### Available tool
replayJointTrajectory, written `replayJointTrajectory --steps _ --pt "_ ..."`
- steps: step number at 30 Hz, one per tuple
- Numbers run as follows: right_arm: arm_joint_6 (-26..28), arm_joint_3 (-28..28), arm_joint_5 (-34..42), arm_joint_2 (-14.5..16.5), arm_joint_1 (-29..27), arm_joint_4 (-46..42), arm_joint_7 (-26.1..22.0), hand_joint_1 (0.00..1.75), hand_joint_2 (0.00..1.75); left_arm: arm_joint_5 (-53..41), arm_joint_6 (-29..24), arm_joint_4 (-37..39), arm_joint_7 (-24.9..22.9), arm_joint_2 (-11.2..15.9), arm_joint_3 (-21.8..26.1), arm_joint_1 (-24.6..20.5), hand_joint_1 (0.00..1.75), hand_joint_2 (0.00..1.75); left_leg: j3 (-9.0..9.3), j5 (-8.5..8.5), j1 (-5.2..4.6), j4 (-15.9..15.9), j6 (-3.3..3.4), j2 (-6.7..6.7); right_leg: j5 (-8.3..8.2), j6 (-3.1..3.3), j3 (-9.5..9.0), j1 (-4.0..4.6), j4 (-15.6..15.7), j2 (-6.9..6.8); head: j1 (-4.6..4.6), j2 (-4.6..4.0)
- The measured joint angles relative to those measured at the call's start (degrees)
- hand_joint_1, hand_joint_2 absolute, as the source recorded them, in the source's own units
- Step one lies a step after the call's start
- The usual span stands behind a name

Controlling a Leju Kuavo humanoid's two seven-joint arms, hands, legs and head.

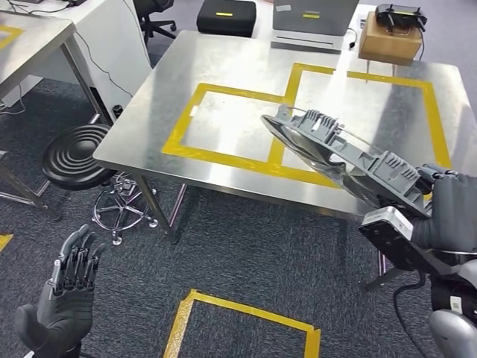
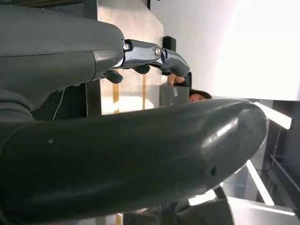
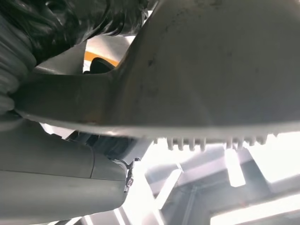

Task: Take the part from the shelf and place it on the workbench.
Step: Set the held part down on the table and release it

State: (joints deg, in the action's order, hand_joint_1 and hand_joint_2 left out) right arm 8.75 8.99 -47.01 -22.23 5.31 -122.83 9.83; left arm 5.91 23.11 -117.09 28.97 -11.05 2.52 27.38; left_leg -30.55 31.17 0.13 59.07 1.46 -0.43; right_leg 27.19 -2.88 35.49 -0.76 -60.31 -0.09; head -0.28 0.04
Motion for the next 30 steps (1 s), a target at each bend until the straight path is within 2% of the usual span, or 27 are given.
replayJointTrajectory --steps 3,4,5,7,8,9,10,12,13,14,16,19,20,21,23,24,25,26,27,28,29,30 --pt "-0.8 -0.3 -0.2 -0.3 0.9 0.9 0.6 1.75 1.75 0.1 0.1 0.0 0.0 0.0 0.0 -0.3 0.00 0.00 0.02 0.60 0.01 0.3 -0.76 0.11 0.65 1.27 -0.61 -0.09 0.9 0.09 -0.17 0.00" --pt "-1.0 -0.4 -0.3 -0.4 1.3 1.2 0.8 1.75 1.75 0.1 0.1 0.0 -0.1 0.0 -0.1 -0.5 0.00 0.00 -0.57 1.40 0.05 1.7 -1.06 0.14 0.78 1.61 -0.89 -0.20 1.0 0.06 -0.21 0.00" --pt "-1.2 -0.5 -0.4 -0.5 1.7 1.6 0.9 1.75 1.75 0.1 0.1 0.0 -0.1 0.0 -0.1 -0.6 0.00 0.00 -1.87 2.64 0.10 4.3 -1.34 0.15 0.92 1.92 -1.19 -0.30 1.1 0.02 -0.25 0.00" --pt "-1.3 -0.6 -0.4 -0.6 2.3 2.2 1.1 1.75 1.75 0.1 0.1 0.0 -0.1 0.0 -0.1 -0.7 0.00 0.00 -6.32 5.56 0.16 12.4 -1.63 0.15 1.37 2.33 -1.68 -0.26 1.2 -0.01 -0.30 0.00" --pt "-1.3 -0.7 -0.4 -0.6 2.6 2.5 1.1 1.75 1.75 0.1 0.1 0.0 -0.2 0.1 -0.1 -0.8 0.00 0.00 -8.41 6.17 0.18 15.6 -1.66 0.15 1.64 2.41 -2.00 -0.23 1.2 0.02 -0.30 0.00" --pt "-1.4 -0.7 -0.4 -0.6 2.7 2.7 1.1 1.75 1.75 0.1 0.1 0.1 -0.2 0.1 -0.1 -0.8 0.00 0.00 -9.70 5.59 0.18 17.0 -1.60 0.15 1.97 2.42 -2.44 -0.19 1.2 0.07 -0.30 0.00" --pt "-1.4 -0.7 -0.4 -0.6 2.7 3.0 1.1 1.75 1.75 0.1 0.1 0.1 -0.3 0.1 -0.1 -0.8 0.00 0.00 -9.93 3.72 0.16 16.1 -1.43 0.15 2.34 2.39 -3.00 -0.15 1.2 0.13 -0.32 0.00" --pt "-1.6 -0.8 -0.4 -0.6 2.8 3.4 1.3 1.75 1.75 0.1 0.0 0.1 -0.4 0.1 -0.1 -0.8 0.00 0.00 -7.96 -1.75 0.00 9.3 -0.68 0.13 3.20 2.20 -4.02 -0.07 1.2 0.23 -0.29 0.00" --pt "-1.8 -0.8 -0.4 -0.7 2.9 3.7 1.4 1.75 1.75 0.2 0.0 0.1 -0.6 0.1 -0.1 -0.8 0.00 0.00 -6.84 -3.65 -0.18 6.1 -0.21 0.12 3.59 1.94 -4.44 0.02 1.2 0.29 -0.22 0.00" --pt "-2.0 -0.8 -0.4 -0.7 3.1 3.9 1.6 1.75 1.75 0.2 0.0 0.2 -0.6 0.1 -0.2 -0.9 0.00 0.00 -5.94 -4.44 -0.37 3.5 0.19 0.12 3.86 1.61 -4.56 0.02 1.2 0.34 -0.19 0.00" --pt "-2.5 -1.0 -0.4 -0.9 3.7 4.6 2.1 1.75 1.75 0.4 -0.1 0.2 -0.7 0.2 -0.4 -1.2 0.00 0.00 -5.37 -3.97 -0.70 1.7 0.61 0.08 4.03 0.81 -4.59 -0.06 1.4 0.34 -0.25 0.00" --pt "-3.1 -1.5 -0.3 -1.5 4.8 6.2 2.6 1.75 1.75 0.6 -0.3 0.2 -0.7 0.2 -0.9 -1.5 0.00 0.00 -4.21 -3.79 -0.36 0.0 0.99 -0.03 4.76 -0.08 -4.35 -0.16 1.0 0.21 -0.26 0.00" --pt "-3.2 -1.7 -0.3 -1.6 5.4 6.8 2.7 1.75 1.75 0.7 -0.6 0.3 -0.7 0.3 -1.1 -1.7 0.00 0.00 -3.68 -3.82 -0.16 -0.4 1.15 0.00 5.66 -0.32 -3.34 -0.16 -0.9 0.19 -0.17 0.00" --pt "-3.2 -1.9 -0.4 -1.7 5.9 7.5 2.8 1.75 1.75 0.8 -0.9 0.4 -0.5 0.6 -1.4 -1.9 0.00 0.00 -3.34 -3.75 -0.07 -0.6 1.32 0.03 6.83 -0.52 -1.47 -0.23 -4.1 0.17 -0.07 0.00" --pt "-3.3 -2.0 -0.9 -1.8 6.7 8.7 2.9 1.75 1.75 1.1 -1.7 0.9 0.3 1.6 -1.9 -2.5 0.00 0.00 -2.90 -3.39 -0.01 -0.7 1.54 0.07 8.75 -0.94 3.40 -0.32 -11.6 0.15 0.00 0.00" --pt "-3.4 -2.0 -1.2 -1.8 6.8 9.1 3.0 1.75 1.75 1.3 -2.0 1.3 0.7 2.3 -2.2 -2.7 0.00 0.00 -2.63 -3.12 -0.01 -0.7 1.57 0.05 8.60 -1.08 5.35 -0.36 -13.8 0.15 0.02 0.00" --pt "-3.4 -1.9 -1.7 -1.8 6.8 9.6 3.2 1.75 1.75 1.6 -2.2 1.7 1.1 3.0 -2.4 -2.8 0.00 0.00 -2.25 -2.78 0.01 -0.6 1.51 -0.01 7.23 -1.17 6.32 -0.40 -13.9 0.14 0.03 0.00" --pt "-3.5 -1.8 -2.3 -1.8 6.8 10.1 3.4 1.75 1.75 1.7 -2.4 2.2 1.2 3.5 -2.6 -3.0 0.00 0.00 -1.76 -2.38 0.05 -0.6 1.40 -0.09 4.82 -1.20 6.17 -0.45 -11.9 0.11 0.09 0.00" --pt "-3.6 -1.6 -3.0 -1.8 6.9 10.5 3.6 1.75 1.75 1.9 -2.7 2.5 1.1 4.0 -2.9 -3.2 0.00 0.00 -1.19 -1.92 0.11 -0.6 1.20 -0.17 1.89 -1.22 5.16 -0.52 -8.1 0.06 0.10 0.00" --pt "-3.6 -1.4 -3.7 -1.8 7.1 10.9 3.9 1.75 1.75 2.1 -2.9 2.8 0.8 4.5 -3.3 -3.5 0.00 0.00 -0.73 -1.49 0.12 -0.6 0.92 -0.25 -0.18 -1.19 3.84 -0.50 -4.6 0.02 0.11 0.00" --pt "-3.7 -1.1 -4.2 -1.7 7.4 11.3 4.2 1.75 1.75 2.3 -3.2 2.9 0.5 4.9 -3.6 -3.9 0.00 0.00 -0.48 -1.14 0.06 -0.4 0.62 -0.30 -1.35 -1.05 2.46 -0.42 -1.6 0.04 0.19 0.00" --pt "-3.7 -0.7 -4.6 -1.7 7.8 11.6 4.4 1.75 1.75 2.4 -3.6 2.9 0.1 5.2 -3.9 -4.2 0.00 0.00 -0.44 -0.94 -0.01 -0.4 0.30 -0.31 -1.51 -0.66 1.61 -0.31 0.0 0.07 0.19 0.00"
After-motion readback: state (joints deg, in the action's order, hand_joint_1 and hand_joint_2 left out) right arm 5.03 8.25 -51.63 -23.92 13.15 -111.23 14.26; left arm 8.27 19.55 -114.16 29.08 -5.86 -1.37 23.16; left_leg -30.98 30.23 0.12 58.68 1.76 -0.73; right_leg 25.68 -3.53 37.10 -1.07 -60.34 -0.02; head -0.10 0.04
